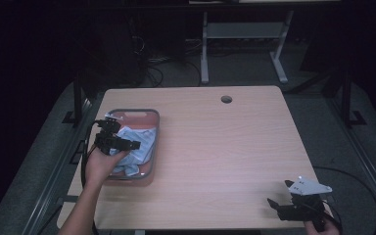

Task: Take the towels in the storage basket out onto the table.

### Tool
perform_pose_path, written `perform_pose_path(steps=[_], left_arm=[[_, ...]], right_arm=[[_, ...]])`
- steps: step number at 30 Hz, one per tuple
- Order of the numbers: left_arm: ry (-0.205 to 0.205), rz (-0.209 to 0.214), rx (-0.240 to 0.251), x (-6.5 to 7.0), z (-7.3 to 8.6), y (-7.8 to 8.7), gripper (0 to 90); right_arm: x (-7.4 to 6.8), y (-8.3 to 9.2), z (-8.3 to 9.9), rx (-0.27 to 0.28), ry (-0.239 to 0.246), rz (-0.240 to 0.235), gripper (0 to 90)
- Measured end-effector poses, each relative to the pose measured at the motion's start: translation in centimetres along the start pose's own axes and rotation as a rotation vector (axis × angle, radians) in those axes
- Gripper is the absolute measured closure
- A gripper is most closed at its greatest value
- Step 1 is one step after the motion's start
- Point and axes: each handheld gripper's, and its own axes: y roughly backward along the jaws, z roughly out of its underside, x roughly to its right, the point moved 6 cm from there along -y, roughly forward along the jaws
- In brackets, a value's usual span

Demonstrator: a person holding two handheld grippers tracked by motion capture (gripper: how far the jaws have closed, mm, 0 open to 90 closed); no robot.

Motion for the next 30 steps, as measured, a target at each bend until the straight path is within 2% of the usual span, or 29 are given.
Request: perform_pose_path(steps=[2, 4, 6, 9, 13, 16, 21, 22, 24, 25, 30], left_arm=[[0.002, -0.003, -0.023, -0.3, 0.1, -0.4, 21.3], [0.01, -0.014, -0.06, -0.5, 0.3, -1.1, 22.1], [0.014, -0.011, -0.073, -0.6, 0.4, -1.4, 22.1], [-0.009, -0.039, -0.116, -0.8, 0.7, -1.9, 22.6], [-0.016, -0.045, -0.168, -0.9, 0.9, -2.6, 25.0], [-0.001, -0.084, -0.22, -1.3, 1.1, -3.5, 25.1], [-0.007, -0.108, -0.252, -1.5, 1.2, -3.9, 26.5], [-0.01, -0.122, -0.263, -1.6, 1.4, -4.1, 29.4], [-0.012, -0.124, -0.271, -1.6, 1.5, -4.2, 30.2], [-0.006, -0.129, -0.269, -1.6, 1.5, -4.4, 30.4], [-0.028, -0.154, -0.273, -1.6, 1.7, -4.6, 37.3]], right_arm=[[-0.1, -0.1, 0.0, -0.004, 0.008, -0.002, 13.8], [-0.2, -0.1, -0.1, -0.002, 0.008, -0.002, 13.8], [-0.1, -0.1, -0.1, 0.0, 0.007, -0.001, 13.8], [-0.1, -0.1, 0.0, -0.003, 0.002, -0.002, 13.8], [-0.2, -0.2, -0.1, -0.005, 0.02, -0.004, 13.8], [-0.3, -0.2, -0.1, -0.005, 0.022, -0.007, 13.8], [-0.2, -0.2, -0.1, 0.002, 0.03, -0.004, 13.9], [-0.2, -0.2, -0.1, 0.002, 0.027, -0.003, 13.8], [-0.3, -0.2, -0.1, 0.003, 0.016, -0.006, 13.8], [-0.2, -0.2, -0.1, 0.001, 0.022, -0.004, 13.8], [-0.6, -0.4, -0.2, -0.001, 0.03, -0.005, 13.8]])
